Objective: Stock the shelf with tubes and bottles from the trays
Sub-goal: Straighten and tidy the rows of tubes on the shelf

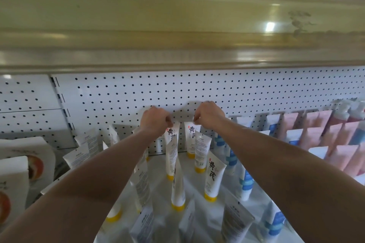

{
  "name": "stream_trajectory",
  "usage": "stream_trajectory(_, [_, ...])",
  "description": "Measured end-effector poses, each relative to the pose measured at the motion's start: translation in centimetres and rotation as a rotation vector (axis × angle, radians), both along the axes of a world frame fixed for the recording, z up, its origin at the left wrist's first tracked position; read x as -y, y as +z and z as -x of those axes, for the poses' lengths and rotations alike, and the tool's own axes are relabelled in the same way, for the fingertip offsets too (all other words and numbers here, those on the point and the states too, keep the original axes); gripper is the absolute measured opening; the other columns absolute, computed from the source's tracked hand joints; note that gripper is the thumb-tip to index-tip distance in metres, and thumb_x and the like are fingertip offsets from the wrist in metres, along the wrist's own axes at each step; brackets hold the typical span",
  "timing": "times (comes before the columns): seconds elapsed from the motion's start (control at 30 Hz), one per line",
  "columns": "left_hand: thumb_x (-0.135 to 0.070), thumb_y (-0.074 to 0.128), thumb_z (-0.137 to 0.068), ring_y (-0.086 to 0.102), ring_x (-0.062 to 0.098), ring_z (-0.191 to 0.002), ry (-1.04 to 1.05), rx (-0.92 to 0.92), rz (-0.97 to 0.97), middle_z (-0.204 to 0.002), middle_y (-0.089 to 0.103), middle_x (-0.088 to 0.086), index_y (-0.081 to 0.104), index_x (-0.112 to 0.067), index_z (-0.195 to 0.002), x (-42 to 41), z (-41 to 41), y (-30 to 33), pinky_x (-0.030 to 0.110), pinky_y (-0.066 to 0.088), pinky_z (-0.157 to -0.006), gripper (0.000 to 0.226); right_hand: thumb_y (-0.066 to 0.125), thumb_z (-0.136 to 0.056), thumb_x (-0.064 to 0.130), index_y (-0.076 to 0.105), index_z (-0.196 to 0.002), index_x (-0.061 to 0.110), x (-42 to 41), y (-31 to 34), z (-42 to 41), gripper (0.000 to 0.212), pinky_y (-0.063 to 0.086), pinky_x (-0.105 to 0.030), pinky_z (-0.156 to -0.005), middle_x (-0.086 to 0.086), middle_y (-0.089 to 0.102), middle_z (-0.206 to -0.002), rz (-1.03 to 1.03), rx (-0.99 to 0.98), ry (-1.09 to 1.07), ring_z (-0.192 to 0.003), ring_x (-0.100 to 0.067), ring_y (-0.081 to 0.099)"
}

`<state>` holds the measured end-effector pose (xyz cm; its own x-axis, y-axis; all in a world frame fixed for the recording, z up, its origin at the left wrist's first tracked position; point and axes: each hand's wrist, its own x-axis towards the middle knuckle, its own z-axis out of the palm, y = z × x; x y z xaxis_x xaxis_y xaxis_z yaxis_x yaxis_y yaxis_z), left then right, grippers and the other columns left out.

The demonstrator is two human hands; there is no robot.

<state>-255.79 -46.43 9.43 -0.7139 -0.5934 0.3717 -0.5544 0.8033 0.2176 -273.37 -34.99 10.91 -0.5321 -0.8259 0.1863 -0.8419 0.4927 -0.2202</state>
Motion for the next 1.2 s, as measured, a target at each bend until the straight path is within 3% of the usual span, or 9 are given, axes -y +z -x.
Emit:
stream_trajectory(0.17, [-0.020,0.069,-0.090,0.060,0.010,-0.096,-0.002,-0.009,-0.009,-0.084,0.074,-0.013,0.078,-0.026,-0.084,0.04,0.07,-0.01,0.033,0.049,-0.089,0.013,0.078,-0.085,0.028,0.080,-0.093,0.027,-0.27,0.21,-0.12,0.008,0.048,-0.027,-0.067,-0.001,0.058,-0.123,-0.001,0.009,-0.018,-0.093,-0.014,0.065])
stream_trajectory(0.47, [-0.021,0.068,-0.089,0.062,0.011,-0.095,0.021,0.016,0.000,-0.085,0.074,-0.012,0.078,-0.028,-0.084,0.04,-0.05,0.11,0.034,0.049,-0.088,0.013,0.078,-0.086,0.032,0.080,-0.094,0.030,-0.52,0.17,-0.29,0.008,0.047,-0.027,-0.069,-0.001,0.055,-0.126,0.040,0.051,-0.020,-0.091,-0.013,0.063])
stream_trajectory(0.7, [-0.028,0.071,-0.089,0.060,0.014,-0.099,0.024,0.016,-0.025,-0.090,0.072,-0.010,0.077,-0.028,-0.085,0.01,-0.01,0.11,0.037,0.048,-0.093,0.008,0.077,-0.087,0.029,0.080,-0.097,0.029,-0.90,0.41,-0.36,0.010,0.049,-0.029,-0.077,0.003,0.059,-0.123,0.041,0.043,0.025,-0.123,-0.010,0.049])
stream_trajectory(0.93, [-0.028,0.074,-0.087,0.057,0.015,-0.103,0.035,0.011,-0.066,-0.092,0.069,-0.007,0.074,-0.028,-0.083,-0.19,-0.10,0.32,0.037,0.047,-0.094,0.004,0.079,-0.085,0.029,0.079,-0.092,0.033,-0.73,0.52,-0.49,0.008,0.047,-0.027,-0.073,0.003,0.058,-0.125,0.025,0.043,0.020,-0.118,-0.007,0.050])
stream_trajectory(1.07, [-0.029,0.075,-0.086,0.059,0.015,-0.099,0.035,0.019,-0.070,-0.091,0.070,-0.006,0.074,-0.026,-0.082,-0.31,-0.19,0.42,0.037,0.048,-0.094,0.005,0.080,-0.083,0.029,0.079,-0.091,0.032,-0.67,0.48,-0.56,0.008,0.048,-0.027,-0.073,0.001,0.058,-0.123,0.035,0.053,0.002,-0.100,-0.005,0.052])
stream_trajectory(1.2, [-0.032,0.075,-0.086,0.059,0.014,-0.098,0.033,0.039,-0.062,-0.090,0.070,-0.007,0.075,-0.026,-0.084,-0.29,-0.26,0.57,0.035,0.048,-0.092,0.006,0.081,-0.082,0.031,0.080,-0.092,0.031,-0.69,0.46,-0.68,0.009,0.046,-0.027,-0.074,0.001,0.058,-0.124,0.044,0.051,-0.003,-0.108,-0.008,0.057])
